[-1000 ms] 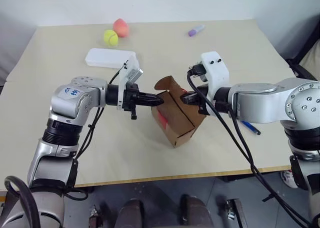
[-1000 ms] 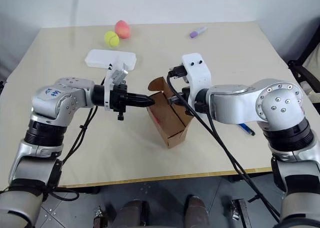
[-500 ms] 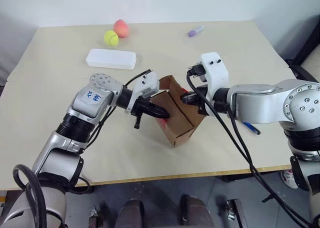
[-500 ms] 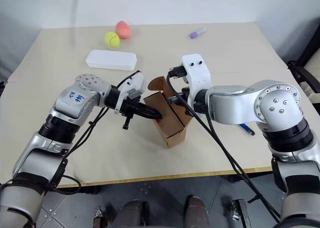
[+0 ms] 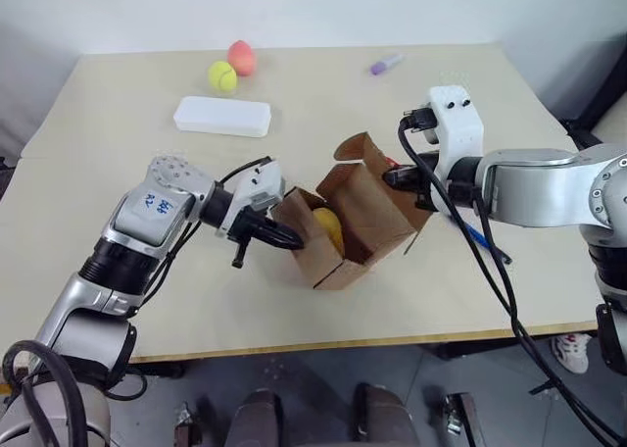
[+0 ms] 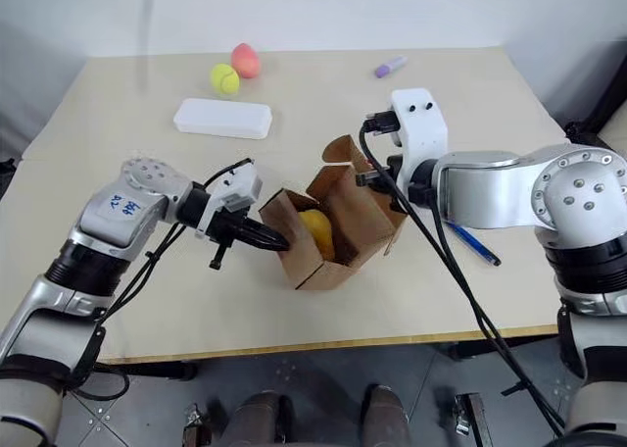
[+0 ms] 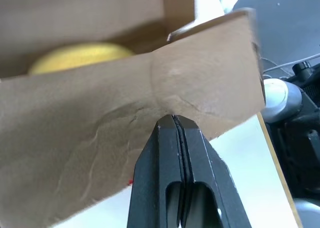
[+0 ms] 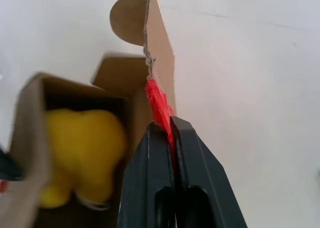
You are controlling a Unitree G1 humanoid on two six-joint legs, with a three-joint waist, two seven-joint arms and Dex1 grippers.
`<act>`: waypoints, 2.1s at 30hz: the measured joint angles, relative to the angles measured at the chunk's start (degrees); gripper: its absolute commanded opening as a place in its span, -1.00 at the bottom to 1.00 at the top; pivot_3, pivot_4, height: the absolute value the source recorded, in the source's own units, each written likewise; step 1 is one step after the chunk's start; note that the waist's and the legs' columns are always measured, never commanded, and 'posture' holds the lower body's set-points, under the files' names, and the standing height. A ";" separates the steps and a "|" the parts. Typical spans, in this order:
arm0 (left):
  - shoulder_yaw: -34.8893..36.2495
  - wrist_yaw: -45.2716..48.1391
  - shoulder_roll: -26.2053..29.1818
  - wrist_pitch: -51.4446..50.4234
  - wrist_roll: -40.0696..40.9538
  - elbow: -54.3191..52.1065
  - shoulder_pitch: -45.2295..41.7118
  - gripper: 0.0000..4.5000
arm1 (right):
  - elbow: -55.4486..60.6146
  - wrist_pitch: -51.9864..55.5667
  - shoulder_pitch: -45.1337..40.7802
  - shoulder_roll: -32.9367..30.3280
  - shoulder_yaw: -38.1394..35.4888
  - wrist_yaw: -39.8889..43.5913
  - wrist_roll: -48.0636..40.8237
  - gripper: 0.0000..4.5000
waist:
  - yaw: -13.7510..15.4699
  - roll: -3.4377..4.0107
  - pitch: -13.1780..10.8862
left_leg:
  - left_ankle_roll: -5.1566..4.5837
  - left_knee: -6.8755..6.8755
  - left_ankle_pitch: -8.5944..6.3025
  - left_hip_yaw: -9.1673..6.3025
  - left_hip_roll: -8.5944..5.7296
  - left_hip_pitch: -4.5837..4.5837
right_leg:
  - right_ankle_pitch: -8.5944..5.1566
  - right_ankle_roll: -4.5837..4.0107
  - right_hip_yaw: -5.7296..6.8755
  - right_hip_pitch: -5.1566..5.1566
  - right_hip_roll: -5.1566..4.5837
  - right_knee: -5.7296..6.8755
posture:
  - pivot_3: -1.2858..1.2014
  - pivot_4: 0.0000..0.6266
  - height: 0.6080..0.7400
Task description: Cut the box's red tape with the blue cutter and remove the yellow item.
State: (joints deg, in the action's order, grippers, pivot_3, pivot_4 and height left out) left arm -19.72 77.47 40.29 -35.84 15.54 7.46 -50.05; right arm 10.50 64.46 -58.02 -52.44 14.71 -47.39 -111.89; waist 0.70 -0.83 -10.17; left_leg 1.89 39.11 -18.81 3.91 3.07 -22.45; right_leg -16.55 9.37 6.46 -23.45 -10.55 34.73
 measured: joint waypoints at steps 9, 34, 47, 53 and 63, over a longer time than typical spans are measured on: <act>-0.61 -4.28 -2.77 -2.44 -2.64 0.28 3.37 -1.00 | -2.47 1.16 5.51 0.77 1.07 -2.01 0.30 -0.98 | 0.85 -0.02 -0.01 | -0.03 0.08 -0.01 -0.02 0.00 -0.49 | 0.04 0.00 0.13 -0.35 0.00 -0.08 | 0.03 -0.52 1.00; 2.87 -6.62 -7.88 9.65 -7.19 13.18 2.25 -0.20 | 8.84 -1.99 21.84 7.67 -9.19 26.46 28.24 0.83 | 0.74 -0.01 -0.01 | -0.03 0.10 -0.01 -0.04 -0.01 -0.51 | 0.05 0.01 0.18 -0.34 0.01 -0.07 | 0.03 -0.52 1.00; 3.83 -5.31 -4.05 9.51 -7.28 13.75 0.66 1.00 | 12.78 -12.07 30.53 -3.22 -17.35 57.76 53.11 1.00 | 0.79 -0.02 -0.02 | -0.03 0.09 -0.01 -0.04 -0.02 -0.52 | 0.05 0.02 0.19 -0.35 0.01 -0.09 | 0.03 -0.52 1.00; 5.73 -4.83 -2.50 9.21 -7.20 13.99 -3.74 1.00 | 13.44 -18.58 37.50 -6.38 -22.07 70.73 61.44 1.00 | 0.94 -0.02 -0.02 | -0.03 0.10 -0.01 -0.04 -0.04 -0.52 | 0.06 0.04 0.20 -0.34 0.00 -0.10 | 0.03 -0.52 1.00; 5.61 -5.43 -13.27 13.84 -6.07 13.18 -11.16 1.00 | 19.04 -21.96 49.10 -9.78 -35.75 91.02 60.90 1.00 | 1.58 -0.05 -0.03 | -0.03 0.17 -0.01 -0.04 -0.06 -0.42 | 0.11 0.08 0.19 -0.22 0.00 -0.10 | 0.03 -0.52 1.00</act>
State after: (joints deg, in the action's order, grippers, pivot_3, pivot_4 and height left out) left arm -14.10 72.05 27.02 -22.00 9.47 20.64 -61.21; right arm 29.54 42.50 -8.92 -62.22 -21.04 43.63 -50.98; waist 2.28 -0.88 -10.20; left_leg 1.86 39.27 -18.81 3.87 3.01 -22.87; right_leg -16.44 9.46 6.65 -23.66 -10.55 34.63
